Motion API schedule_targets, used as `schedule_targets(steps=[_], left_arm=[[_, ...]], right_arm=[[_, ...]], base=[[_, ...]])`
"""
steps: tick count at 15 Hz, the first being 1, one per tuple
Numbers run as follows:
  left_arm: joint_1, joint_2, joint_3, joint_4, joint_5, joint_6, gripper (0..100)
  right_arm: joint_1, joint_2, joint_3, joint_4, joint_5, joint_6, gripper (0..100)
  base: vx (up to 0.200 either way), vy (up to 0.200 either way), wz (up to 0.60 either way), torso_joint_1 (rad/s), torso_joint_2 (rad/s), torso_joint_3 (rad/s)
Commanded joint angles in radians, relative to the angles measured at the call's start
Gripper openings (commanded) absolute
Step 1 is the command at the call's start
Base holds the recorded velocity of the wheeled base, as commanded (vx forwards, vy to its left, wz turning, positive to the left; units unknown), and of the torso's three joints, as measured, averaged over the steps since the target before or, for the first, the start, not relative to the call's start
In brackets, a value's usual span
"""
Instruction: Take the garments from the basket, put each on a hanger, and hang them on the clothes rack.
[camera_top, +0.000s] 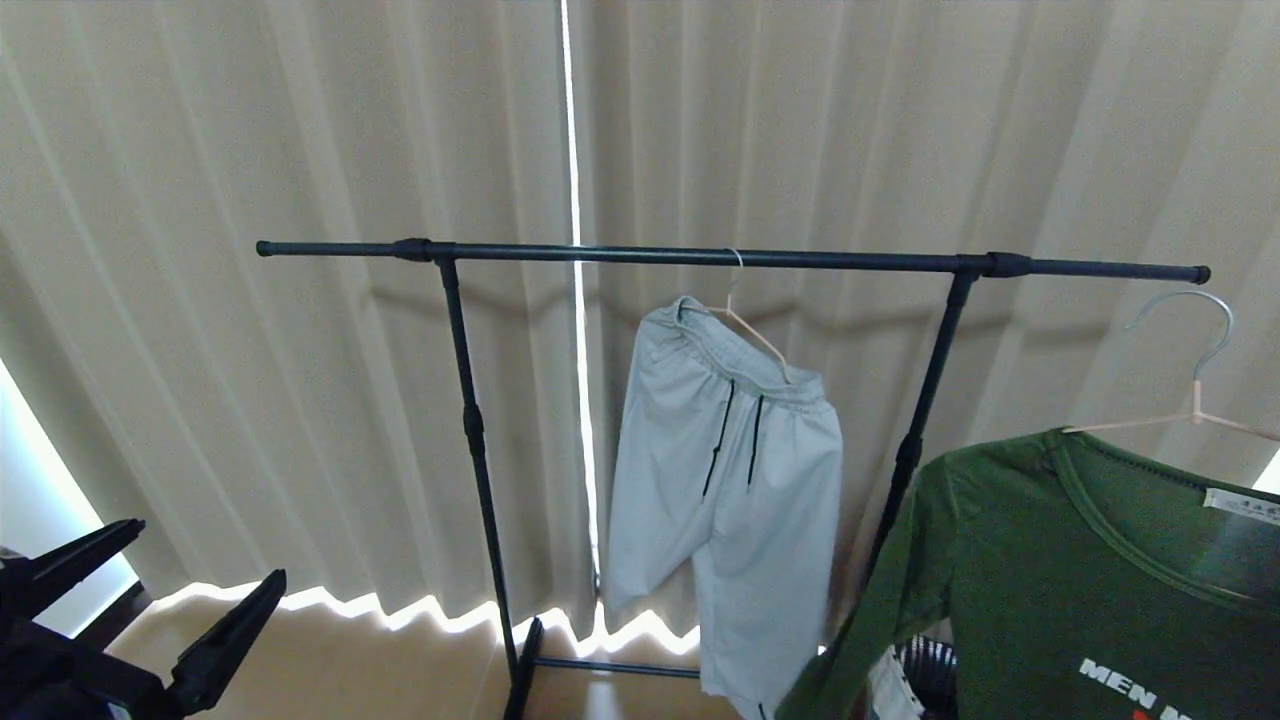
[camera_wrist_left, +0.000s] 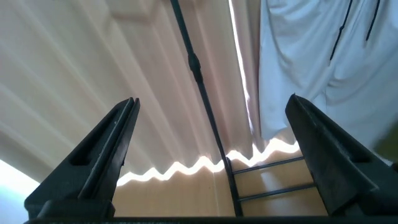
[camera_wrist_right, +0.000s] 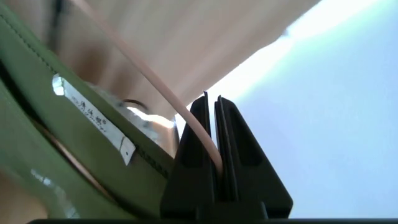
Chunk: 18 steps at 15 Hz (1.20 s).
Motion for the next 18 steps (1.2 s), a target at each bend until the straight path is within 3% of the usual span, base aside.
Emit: schedule_targets(steps=[1, 7, 18], left_arm=[[0.001, 0.003, -0.005, 0.000, 0.001, -0.001, 100], [0.002, 0.002, -0.013, 0.000, 0.001, -0.001, 100], [0.005, -0.001, -0.007, 0.000, 0.001, -0.002, 100]], right_arm=[[-0.011, -0.012, 0.000, -0.006, -0.011, -0.001, 0], [-0.010, 0.104, -0.040, -0.065, -0.011, 0.005, 0], [0.052, 0.271, -0.092, -0.165, -0.016, 0.005, 0]], base=[[0.000, 0.000, 0.00, 0.000, 0.00, 0.000], [0.000, 0.000, 0.00, 0.000, 0.00, 0.000], [0.200, 0.000, 0.00, 0.005, 0.00, 0.005]])
